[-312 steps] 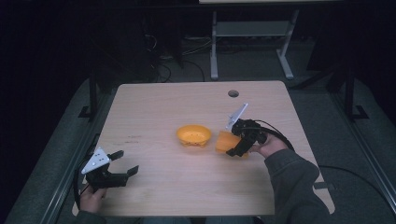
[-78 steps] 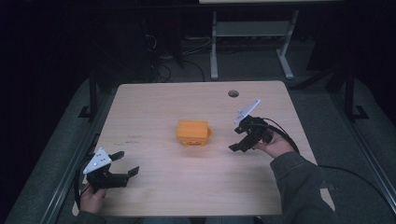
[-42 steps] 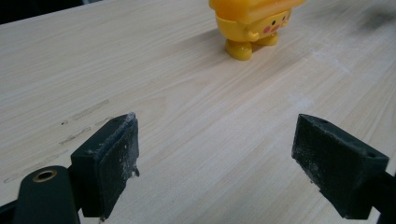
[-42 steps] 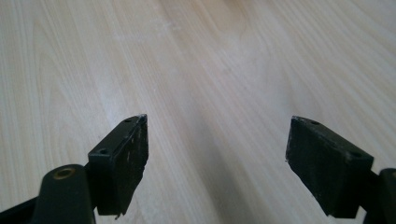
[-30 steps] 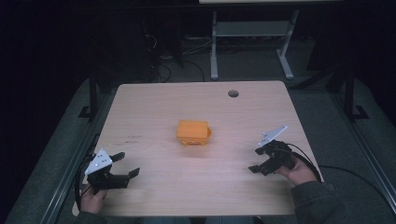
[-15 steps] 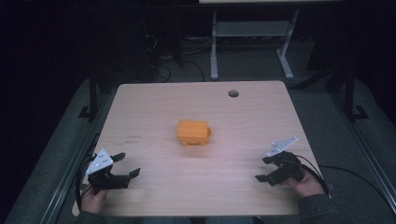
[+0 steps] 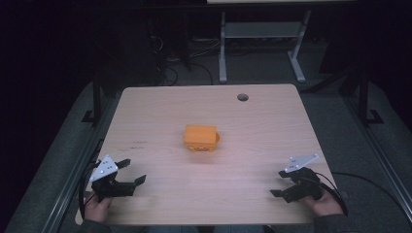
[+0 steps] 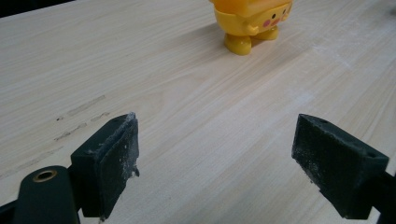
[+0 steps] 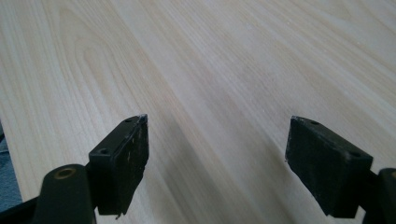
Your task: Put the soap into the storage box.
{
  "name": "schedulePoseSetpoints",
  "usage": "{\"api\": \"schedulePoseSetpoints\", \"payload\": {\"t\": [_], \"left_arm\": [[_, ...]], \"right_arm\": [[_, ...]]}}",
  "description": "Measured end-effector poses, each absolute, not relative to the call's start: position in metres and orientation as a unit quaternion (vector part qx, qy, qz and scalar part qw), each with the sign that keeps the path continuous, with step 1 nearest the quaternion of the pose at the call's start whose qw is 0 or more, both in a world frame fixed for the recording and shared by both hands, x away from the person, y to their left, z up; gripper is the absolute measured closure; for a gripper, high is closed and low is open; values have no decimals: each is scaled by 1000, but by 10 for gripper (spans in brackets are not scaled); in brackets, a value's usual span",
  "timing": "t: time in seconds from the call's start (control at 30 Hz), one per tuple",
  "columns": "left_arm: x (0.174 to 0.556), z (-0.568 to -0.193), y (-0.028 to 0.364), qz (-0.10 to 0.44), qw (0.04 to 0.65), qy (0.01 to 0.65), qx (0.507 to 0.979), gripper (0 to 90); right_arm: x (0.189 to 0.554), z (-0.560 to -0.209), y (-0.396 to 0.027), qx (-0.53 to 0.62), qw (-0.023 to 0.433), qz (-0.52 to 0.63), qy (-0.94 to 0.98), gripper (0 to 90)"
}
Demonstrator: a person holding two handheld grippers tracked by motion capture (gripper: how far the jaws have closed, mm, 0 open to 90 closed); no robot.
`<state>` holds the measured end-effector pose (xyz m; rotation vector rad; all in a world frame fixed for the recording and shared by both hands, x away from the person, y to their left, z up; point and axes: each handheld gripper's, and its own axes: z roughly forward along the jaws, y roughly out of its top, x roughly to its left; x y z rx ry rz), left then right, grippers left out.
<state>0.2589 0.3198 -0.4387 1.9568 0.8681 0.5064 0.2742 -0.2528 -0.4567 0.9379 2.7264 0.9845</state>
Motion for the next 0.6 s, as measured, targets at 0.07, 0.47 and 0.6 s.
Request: {"api": "schedulePoseSetpoints", "payload": {"t": [0.07, 0.47, 0.6], "left_arm": [[259, -439, 320, 205, 453, 352, 793, 143], [259, -437, 320, 206, 456, 351, 792, 143], [258, -437, 320, 206, 457, 350, 792, 143]], "right_arm": [[271, -457, -254, 308, 54, 323, 893, 209], [243, -462, -263, 344, 74, 361, 863, 153], [239, -465, -258, 342, 74, 351, 869, 155]]}}
